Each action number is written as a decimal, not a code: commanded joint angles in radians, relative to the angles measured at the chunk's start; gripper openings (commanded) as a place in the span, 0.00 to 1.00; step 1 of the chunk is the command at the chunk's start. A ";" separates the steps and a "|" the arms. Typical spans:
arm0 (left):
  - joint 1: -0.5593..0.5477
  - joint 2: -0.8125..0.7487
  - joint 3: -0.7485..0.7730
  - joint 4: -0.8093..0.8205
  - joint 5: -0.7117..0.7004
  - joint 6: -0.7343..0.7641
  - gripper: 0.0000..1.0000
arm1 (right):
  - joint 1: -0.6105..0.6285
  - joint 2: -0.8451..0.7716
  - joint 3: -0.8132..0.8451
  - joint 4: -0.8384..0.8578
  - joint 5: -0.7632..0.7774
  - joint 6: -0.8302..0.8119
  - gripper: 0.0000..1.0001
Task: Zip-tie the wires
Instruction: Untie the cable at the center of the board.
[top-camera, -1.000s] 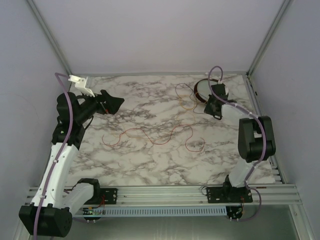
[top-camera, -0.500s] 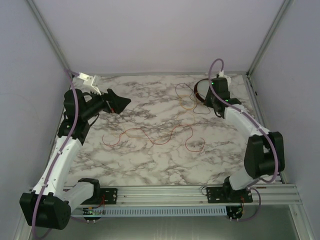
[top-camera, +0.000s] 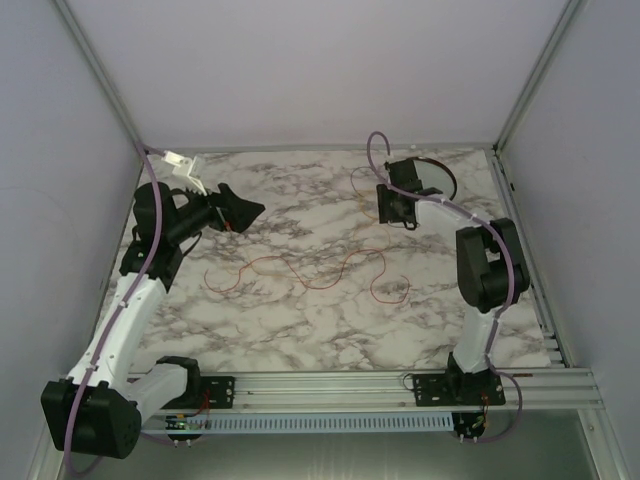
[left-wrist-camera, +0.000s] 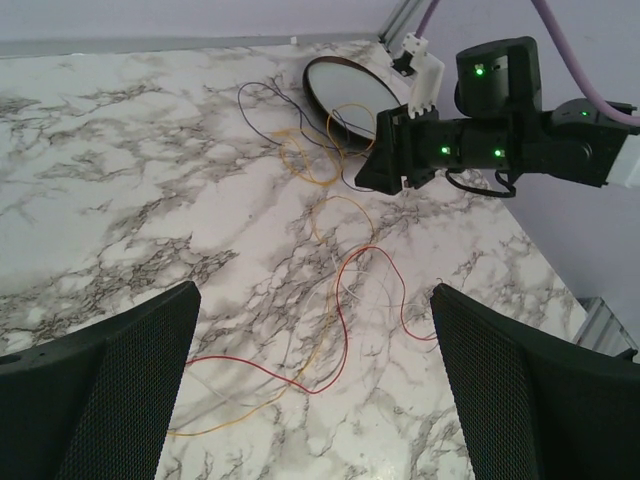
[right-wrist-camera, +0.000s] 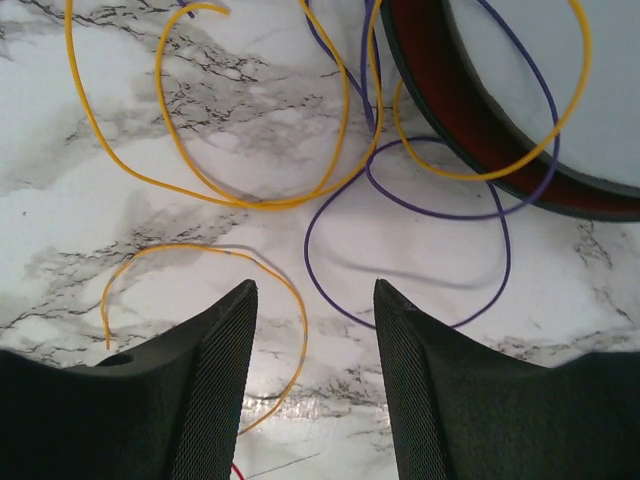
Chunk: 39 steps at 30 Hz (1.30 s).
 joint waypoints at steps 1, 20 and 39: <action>-0.005 -0.005 -0.007 0.052 0.026 -0.002 1.00 | 0.000 0.044 0.075 -0.033 -0.020 -0.069 0.50; -0.036 0.025 0.008 0.051 0.039 -0.002 1.00 | -0.017 0.099 0.094 -0.163 -0.034 -0.115 0.28; -0.086 0.053 0.019 0.076 0.016 -0.006 1.00 | -0.018 -0.088 0.094 -0.263 -0.014 -0.089 0.00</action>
